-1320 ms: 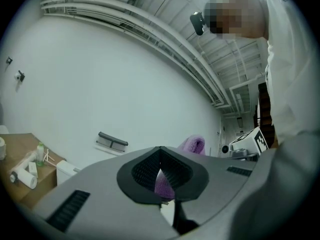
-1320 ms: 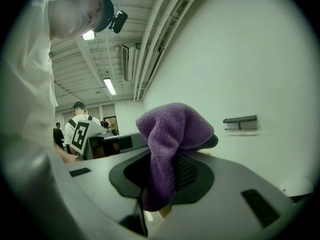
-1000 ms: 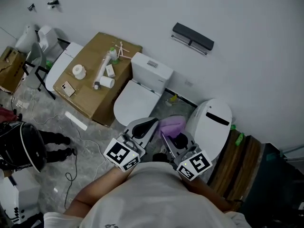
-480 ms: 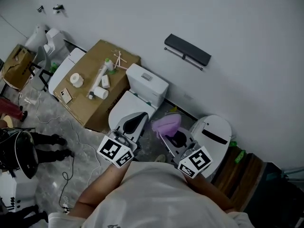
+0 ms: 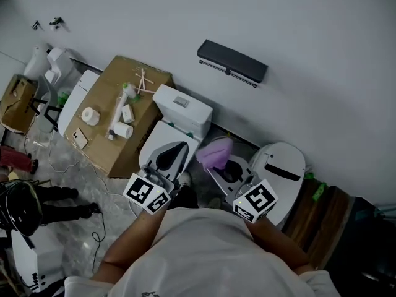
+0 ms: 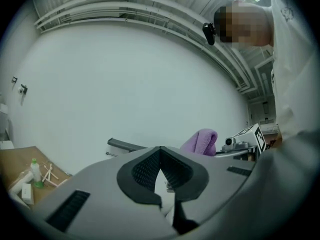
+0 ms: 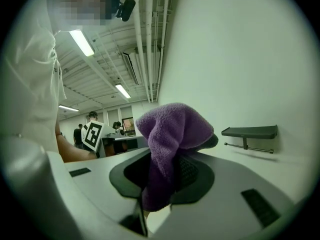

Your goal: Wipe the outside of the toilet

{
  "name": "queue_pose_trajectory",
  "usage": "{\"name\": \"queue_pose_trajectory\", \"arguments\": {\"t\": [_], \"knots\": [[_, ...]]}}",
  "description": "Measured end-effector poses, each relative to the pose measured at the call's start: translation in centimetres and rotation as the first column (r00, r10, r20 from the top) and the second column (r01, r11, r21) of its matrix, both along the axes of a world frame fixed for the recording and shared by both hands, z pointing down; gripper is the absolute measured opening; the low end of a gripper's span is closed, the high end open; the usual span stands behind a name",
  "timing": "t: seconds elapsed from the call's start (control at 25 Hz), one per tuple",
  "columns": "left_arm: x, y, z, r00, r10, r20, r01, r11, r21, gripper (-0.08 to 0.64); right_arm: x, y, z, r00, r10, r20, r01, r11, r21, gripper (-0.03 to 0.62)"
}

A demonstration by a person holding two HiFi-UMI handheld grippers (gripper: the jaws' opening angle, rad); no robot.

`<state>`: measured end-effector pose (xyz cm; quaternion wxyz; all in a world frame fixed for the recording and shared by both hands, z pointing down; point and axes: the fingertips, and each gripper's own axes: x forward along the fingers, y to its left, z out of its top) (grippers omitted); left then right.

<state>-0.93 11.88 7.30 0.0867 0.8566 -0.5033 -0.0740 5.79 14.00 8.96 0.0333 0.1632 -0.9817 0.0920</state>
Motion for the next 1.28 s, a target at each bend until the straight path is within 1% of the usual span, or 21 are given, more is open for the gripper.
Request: {"name": "queue_pose_trajectory", "arguments": {"t": [0.32,0.48,0.6,0.8,0.92,1.08,1.2,1.28], "knots": [[-2.4,-7.0,1.3,0.994,0.110,-0.013,-0.110,0.994,-0.004,0.006,-2.7,-5.8,1.3,0.994,0.101,-0.048,-0.102,0.995,-0.019,0.086],[-3.8,-9.9,1.8,0.985,0.173,0.000,-0.173,0.985,0.000,0.006,-4.9,-8.5,2.1,0.987,0.146,-0.061,-0.148,0.988,-0.031,0.086],[-4.8,-11.7,2.6,0.978,0.210,-0.002,-0.210,0.978,0.001,0.006,-6.1,-10.2,3.2,0.980,0.177,-0.088,-0.181,0.983,-0.039,0.086],[-5.6,-14.3,4.3,0.964,0.266,0.019,-0.266,0.964,0.020,0.006,-6.5,-13.3,5.6,0.963,0.235,-0.133,-0.244,0.968,-0.055,0.086],[-6.0,-15.3,6.4,0.964,0.267,0.004,-0.267,0.964,0.010,0.006,-6.4,-14.7,7.4,0.956,0.252,-0.152,-0.265,0.961,-0.073,0.086],[-6.3,-15.7,10.4,0.968,0.251,-0.012,-0.252,0.967,-0.040,0.006,-5.6,-15.8,10.9,0.955,0.242,-0.174,-0.262,0.960,-0.103,0.086],[-6.2,-16.1,13.6,0.974,0.226,0.005,-0.226,0.972,-0.059,0.006,-5.2,-17.1,13.7,0.959,0.223,-0.172,-0.247,0.960,-0.132,0.086],[-6.2,-16.4,15.9,0.979,0.201,0.021,-0.199,0.976,-0.086,0.006,-5.2,-18.1,15.8,0.963,0.212,-0.165,-0.239,0.958,-0.162,0.086]]}}
